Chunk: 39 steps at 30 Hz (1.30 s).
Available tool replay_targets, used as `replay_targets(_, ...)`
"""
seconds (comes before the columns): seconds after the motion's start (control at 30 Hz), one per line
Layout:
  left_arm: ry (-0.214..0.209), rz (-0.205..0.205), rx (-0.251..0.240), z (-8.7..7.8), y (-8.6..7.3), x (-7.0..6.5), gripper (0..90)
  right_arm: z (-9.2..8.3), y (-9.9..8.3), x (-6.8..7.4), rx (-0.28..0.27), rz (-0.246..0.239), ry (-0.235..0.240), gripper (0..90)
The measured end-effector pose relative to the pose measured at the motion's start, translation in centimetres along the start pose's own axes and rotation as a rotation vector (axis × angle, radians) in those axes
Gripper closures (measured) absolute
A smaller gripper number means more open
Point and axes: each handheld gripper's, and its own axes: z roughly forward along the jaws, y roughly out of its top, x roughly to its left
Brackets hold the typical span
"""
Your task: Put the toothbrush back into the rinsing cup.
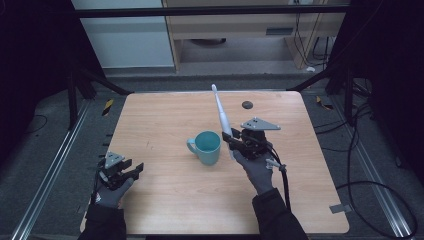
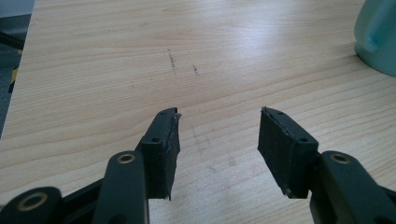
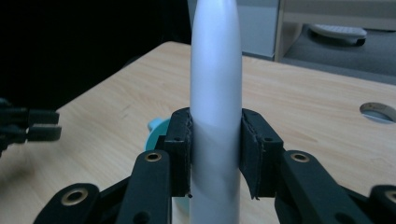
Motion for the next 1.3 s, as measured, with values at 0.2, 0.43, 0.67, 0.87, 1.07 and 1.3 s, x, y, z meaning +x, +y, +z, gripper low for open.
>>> replay_targets(0.2,0.001,0.000,0.000,0.0,0.0,0.0,47.6,0.7,0.8,0.5,-0.063,0.018,-0.045,66.4)
replay_targets(0.43,0.002,0.000,-0.002,0.1,0.0,0.0,47.7,2.3,1.2,1.1,-0.109,0.046,-0.072,66.3)
replay_targets(0.67,0.003,0.000,-0.004,0.1,0.0,0.1,47.8,4.3,1.3,2.1,-0.149,0.077,-0.082,66.3)
replay_targets(0.87,0.000,-0.004,-0.010,0.0,0.0,0.1,47.8,6.2,1.4,3.0,-0.171,0.086,-0.088,66.3)
replay_targets(1.07,0.000,-0.001,-0.009,0.0,0.0,0.1,47.8,7.6,1.0,3.1,-0.163,0.113,-0.096,66.3)
replay_targets(1.3,0.001,-0.001,-0.010,0.0,0.0,0.0,47.8,9.2,-0.4,3.2,-0.113,0.109,-0.118,66.2)
